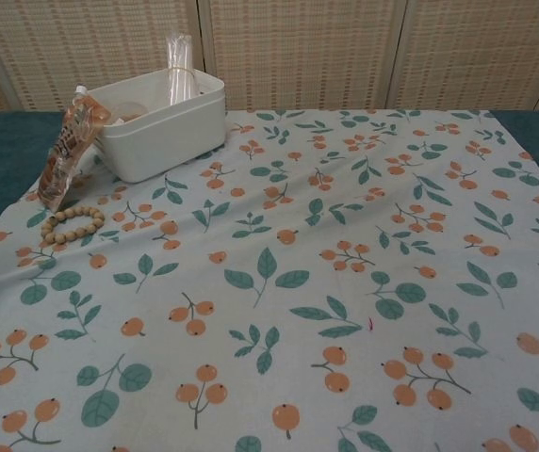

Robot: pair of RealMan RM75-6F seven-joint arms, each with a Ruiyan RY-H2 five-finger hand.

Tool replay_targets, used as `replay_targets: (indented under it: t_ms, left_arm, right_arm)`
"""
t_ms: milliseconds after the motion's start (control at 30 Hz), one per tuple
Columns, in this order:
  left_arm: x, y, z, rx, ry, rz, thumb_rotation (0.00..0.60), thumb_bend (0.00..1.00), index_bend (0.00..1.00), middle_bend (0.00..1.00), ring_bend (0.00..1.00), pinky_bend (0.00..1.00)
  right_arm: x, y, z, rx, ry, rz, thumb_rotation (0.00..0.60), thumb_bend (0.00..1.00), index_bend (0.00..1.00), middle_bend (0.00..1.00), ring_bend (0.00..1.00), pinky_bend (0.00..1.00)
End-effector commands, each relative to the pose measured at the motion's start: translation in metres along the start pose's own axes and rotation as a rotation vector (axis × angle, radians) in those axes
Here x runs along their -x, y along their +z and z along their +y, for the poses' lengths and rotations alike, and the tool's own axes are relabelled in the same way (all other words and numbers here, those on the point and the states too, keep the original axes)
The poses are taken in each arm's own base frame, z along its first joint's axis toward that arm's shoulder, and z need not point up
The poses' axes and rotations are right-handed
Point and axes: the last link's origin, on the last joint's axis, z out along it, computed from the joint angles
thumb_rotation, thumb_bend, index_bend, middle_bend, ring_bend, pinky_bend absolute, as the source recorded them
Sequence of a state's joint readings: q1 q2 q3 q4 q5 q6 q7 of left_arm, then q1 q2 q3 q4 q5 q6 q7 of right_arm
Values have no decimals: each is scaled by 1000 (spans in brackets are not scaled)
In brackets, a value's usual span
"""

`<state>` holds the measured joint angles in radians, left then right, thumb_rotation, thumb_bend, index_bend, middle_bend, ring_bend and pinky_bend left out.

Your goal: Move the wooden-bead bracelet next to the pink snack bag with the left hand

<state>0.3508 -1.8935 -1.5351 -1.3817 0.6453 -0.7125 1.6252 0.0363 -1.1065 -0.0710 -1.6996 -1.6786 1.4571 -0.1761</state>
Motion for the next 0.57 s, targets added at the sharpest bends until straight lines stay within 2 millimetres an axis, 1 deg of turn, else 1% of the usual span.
replay_targets:
  t_ms: [33, 100, 267, 567]
  left_arm:
    - [3, -27, -1, 6, 37, 139, 600, 463, 0, 1, 0, 0]
    - [4, -25, -5, 24, 24, 149, 600, 463, 0, 0, 0, 0]
    - [4, -11, -23, -12, -7, 98, 600, 465, 0, 0, 0, 0]
    - [3, -5, -24, -9, -1, 86, 600, 463, 0, 0, 0, 0]
  right_arm:
    - [1, 0, 0, -2, -1, -4, 450, 236, 0, 0, 0, 0]
    - [1, 0, -1, -4, -1, -8, 450, 236, 0, 0, 0, 0]
    - [1, 0, 0, 5, -5, -7, 451, 236, 0, 0, 0, 0]
    - [2, 1, 3, 18, -12, -9, 450, 236, 0, 0, 0, 0]
